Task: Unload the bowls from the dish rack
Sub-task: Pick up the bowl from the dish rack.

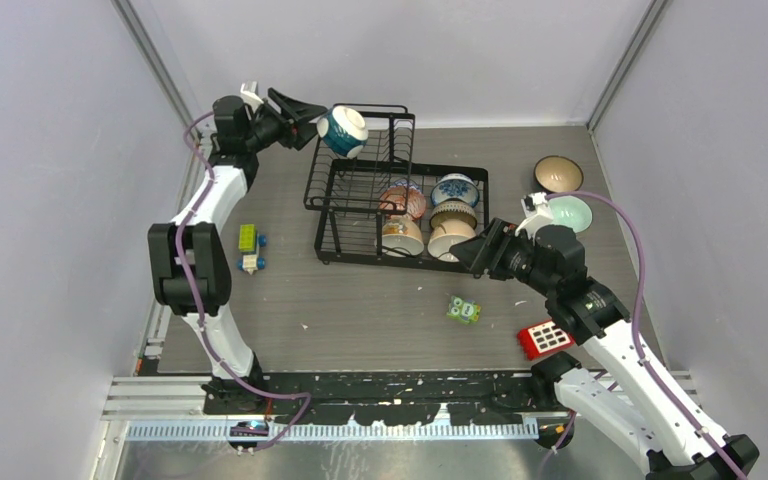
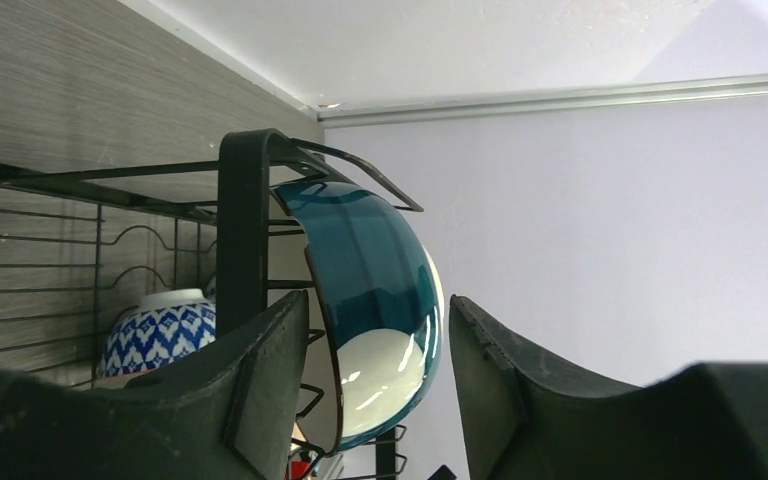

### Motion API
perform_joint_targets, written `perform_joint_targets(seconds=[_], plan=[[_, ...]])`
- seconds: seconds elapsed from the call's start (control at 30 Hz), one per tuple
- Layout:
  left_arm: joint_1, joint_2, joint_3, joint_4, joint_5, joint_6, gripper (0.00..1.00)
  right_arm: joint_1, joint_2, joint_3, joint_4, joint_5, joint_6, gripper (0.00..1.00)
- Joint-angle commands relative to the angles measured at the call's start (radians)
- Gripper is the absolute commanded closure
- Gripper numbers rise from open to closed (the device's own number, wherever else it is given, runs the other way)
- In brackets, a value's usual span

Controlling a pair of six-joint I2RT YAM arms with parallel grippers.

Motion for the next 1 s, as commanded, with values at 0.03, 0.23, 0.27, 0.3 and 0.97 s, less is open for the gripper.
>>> perform_joint_targets(seconds=[0.03, 0.23, 0.27, 0.3, 0.97], plan=[[0.007, 0.006, -0.013, 0.144, 0.052, -0.066, 0.46, 0.003, 0.0, 0.029, 0.029, 0.014, -0.021, 0.27], [0.007, 0.009, -0.049, 0.228, 0.067, -0.129, 0.46, 0.004, 0.002, 0.028, 0.028, 0.015, -0.021, 0.27], [0.007, 0.01, -0.053, 0.24, 0.069, -0.137, 0.46, 0.003, 0.002, 0.027, 0.028, 0.015, -0.021, 0.27], [0.007, 0.012, -0.056, 0.247, 0.071, -0.143, 0.47, 0.003, 0.002, 0.027, 0.028, 0.015, -0.021, 0.27], [0.007, 0.065, -0.096, 0.44, 0.099, -0.276, 0.62, 0.003, 0.005, 0.023, 0.021, 0.026, -0.03, 0.28]])
